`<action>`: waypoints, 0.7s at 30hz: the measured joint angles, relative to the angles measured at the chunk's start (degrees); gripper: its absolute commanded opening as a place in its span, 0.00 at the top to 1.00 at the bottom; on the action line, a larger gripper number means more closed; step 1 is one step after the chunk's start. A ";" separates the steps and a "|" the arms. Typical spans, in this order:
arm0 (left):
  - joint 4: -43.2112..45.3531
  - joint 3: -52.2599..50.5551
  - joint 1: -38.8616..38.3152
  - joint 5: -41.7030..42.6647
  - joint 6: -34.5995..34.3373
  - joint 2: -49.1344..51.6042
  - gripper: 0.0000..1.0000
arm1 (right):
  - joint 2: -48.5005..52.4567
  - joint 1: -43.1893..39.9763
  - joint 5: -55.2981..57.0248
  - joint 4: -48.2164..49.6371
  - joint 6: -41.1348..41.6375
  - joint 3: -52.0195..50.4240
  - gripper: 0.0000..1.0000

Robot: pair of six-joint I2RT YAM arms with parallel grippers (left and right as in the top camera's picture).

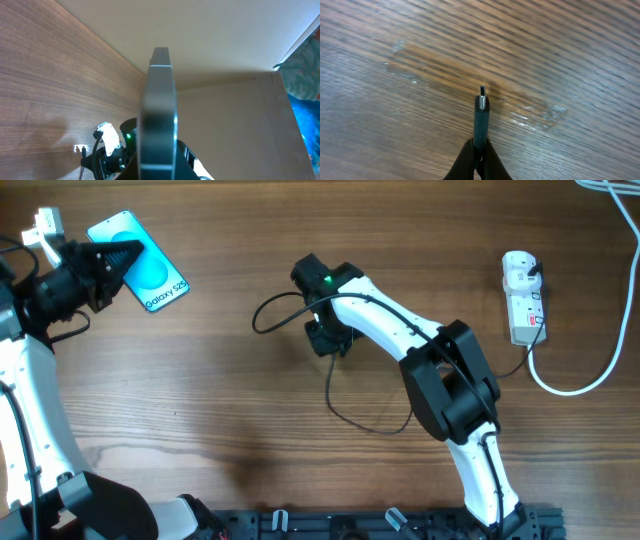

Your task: Plug charger to phone and switch on socket

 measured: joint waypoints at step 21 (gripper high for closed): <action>-4.46 0.00 -5.81 4.90 7.78 0.00 0.96 | -16.55 1.03 -78.71 12.39 -17.57 0.04 0.95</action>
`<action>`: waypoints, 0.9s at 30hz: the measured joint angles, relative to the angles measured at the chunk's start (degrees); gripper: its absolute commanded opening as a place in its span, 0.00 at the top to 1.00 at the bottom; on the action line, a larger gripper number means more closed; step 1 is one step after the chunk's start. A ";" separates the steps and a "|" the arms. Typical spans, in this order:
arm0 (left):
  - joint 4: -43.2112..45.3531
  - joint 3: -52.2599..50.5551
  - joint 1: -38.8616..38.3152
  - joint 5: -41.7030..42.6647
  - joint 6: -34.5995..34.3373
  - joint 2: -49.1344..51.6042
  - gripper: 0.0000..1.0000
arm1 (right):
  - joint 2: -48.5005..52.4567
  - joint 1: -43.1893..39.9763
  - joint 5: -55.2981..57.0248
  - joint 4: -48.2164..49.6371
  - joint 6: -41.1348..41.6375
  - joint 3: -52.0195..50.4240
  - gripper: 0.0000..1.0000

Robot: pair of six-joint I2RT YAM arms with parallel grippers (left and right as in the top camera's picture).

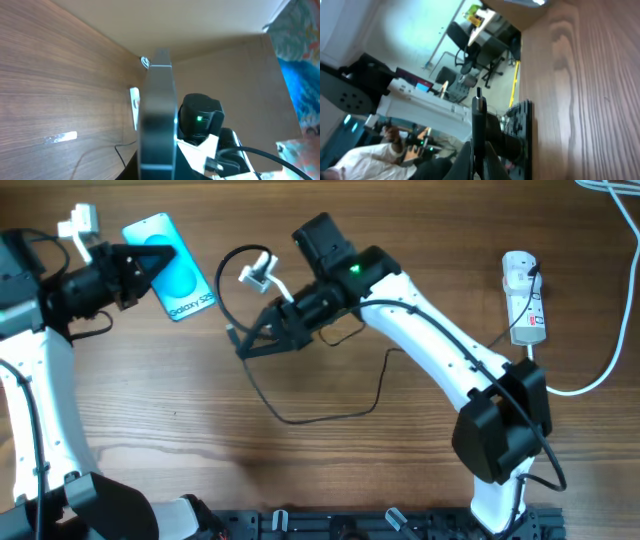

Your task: Plug charger to phone and switch on socket

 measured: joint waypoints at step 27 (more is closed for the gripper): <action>9.94 0.00 -3.41 8.04 -3.54 0.00 0.96 | 0.00 0.37 1.57 17.57 21.84 -0.04 0.96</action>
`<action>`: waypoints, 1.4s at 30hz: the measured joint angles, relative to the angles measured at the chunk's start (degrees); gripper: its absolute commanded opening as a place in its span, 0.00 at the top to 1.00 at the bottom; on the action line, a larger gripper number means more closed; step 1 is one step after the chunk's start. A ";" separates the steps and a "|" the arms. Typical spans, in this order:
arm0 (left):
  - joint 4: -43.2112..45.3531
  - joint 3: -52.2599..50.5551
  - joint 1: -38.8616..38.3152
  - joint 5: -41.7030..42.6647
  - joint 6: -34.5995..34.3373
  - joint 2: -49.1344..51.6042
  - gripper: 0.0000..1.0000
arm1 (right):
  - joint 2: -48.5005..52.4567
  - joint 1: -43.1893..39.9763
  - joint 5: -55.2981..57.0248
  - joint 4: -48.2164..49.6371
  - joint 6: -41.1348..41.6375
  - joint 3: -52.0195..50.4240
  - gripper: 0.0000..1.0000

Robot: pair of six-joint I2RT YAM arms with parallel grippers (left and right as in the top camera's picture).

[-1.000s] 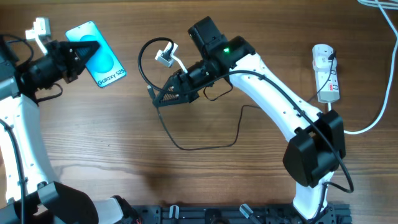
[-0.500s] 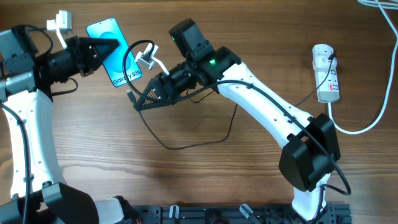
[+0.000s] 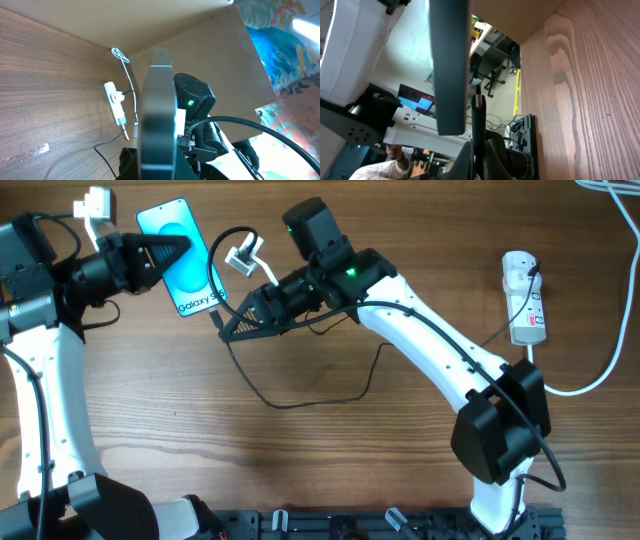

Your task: Plug charger to phone and switch on socket

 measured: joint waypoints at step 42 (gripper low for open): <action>0.46 0.00 0.22 -0.26 -0.90 0.00 0.96 | 0.00 0.37 -1.68 4.00 4.09 -0.07 0.96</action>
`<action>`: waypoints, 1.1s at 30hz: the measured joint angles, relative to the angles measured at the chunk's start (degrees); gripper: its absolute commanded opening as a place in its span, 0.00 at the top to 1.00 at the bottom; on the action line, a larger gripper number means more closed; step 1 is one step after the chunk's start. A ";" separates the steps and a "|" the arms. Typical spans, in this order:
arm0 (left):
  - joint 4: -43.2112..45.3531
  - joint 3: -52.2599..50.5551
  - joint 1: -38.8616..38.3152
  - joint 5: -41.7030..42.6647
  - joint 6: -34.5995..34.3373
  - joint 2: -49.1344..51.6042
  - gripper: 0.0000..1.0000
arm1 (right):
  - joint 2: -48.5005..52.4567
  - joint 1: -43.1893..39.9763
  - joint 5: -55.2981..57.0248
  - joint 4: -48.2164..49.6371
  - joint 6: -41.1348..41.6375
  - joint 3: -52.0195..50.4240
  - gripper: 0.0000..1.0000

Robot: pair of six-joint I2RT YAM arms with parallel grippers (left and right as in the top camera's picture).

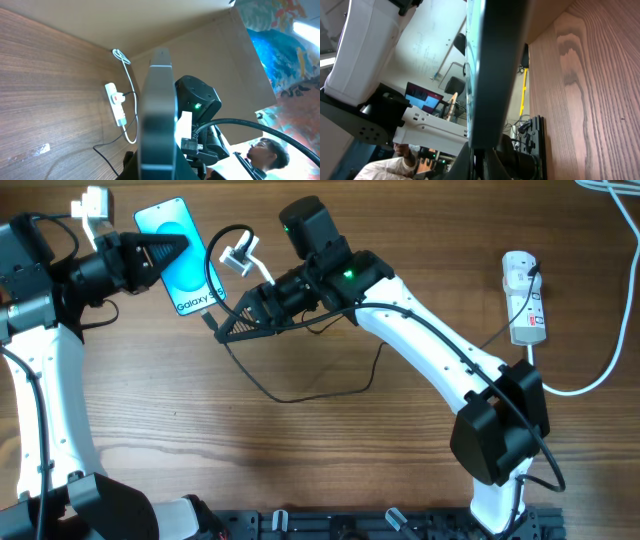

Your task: Plug charger to phone and switch on socket

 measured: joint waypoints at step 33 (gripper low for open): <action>0.17 1.60 -3.21 -2.49 -1.70 0.00 0.96 | 0.00 -1.66 -6.29 14.67 12.22 -2.25 0.96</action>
